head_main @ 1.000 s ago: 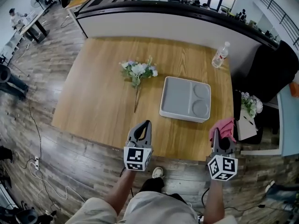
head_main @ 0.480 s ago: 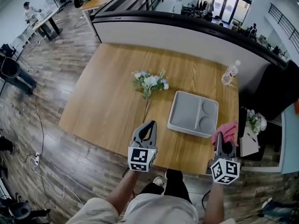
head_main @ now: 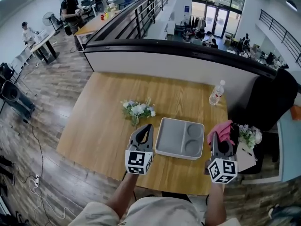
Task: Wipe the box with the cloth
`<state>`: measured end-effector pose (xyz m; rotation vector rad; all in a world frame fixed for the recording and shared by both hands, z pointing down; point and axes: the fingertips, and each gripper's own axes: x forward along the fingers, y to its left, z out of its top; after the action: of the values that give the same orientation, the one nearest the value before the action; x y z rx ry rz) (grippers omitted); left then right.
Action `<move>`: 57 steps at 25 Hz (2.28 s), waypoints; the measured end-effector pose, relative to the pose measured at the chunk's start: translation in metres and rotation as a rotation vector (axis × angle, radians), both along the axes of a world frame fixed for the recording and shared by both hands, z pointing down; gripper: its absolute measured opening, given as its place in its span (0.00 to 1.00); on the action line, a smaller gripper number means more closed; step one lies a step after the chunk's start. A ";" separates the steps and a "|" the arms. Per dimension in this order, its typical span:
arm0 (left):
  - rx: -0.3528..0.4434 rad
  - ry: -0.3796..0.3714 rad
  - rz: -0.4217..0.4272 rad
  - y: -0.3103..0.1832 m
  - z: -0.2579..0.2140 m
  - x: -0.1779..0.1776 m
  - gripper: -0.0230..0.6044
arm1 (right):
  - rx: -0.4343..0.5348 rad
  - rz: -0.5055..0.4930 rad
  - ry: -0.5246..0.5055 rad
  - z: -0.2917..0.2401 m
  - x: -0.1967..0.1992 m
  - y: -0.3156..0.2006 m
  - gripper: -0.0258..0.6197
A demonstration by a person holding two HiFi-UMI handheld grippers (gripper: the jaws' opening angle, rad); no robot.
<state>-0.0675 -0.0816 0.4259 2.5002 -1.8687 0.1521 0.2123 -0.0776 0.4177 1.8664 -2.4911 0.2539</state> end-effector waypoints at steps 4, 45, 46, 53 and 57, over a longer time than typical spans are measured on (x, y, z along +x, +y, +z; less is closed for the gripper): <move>0.023 -0.009 0.003 -0.022 -0.010 0.012 0.06 | 0.013 0.027 0.002 -0.001 0.020 -0.016 0.16; 0.075 -0.027 0.082 -0.091 -0.009 0.052 0.06 | -0.049 0.056 -0.032 0.041 0.043 -0.084 0.16; 0.078 -0.025 0.087 -0.092 -0.010 0.049 0.06 | -0.049 0.058 -0.026 0.040 0.039 -0.084 0.16; 0.054 -0.041 0.113 -0.094 -0.001 0.031 0.06 | -0.035 0.064 0.022 0.029 0.011 -0.075 0.16; 0.056 -0.023 0.124 -0.095 -0.002 0.023 0.06 | -0.035 0.087 0.036 0.026 0.006 -0.072 0.16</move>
<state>-0.0447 -0.1767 0.4243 2.6641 -1.7493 0.1321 0.2185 -0.1499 0.4439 1.9501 -2.3700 0.2617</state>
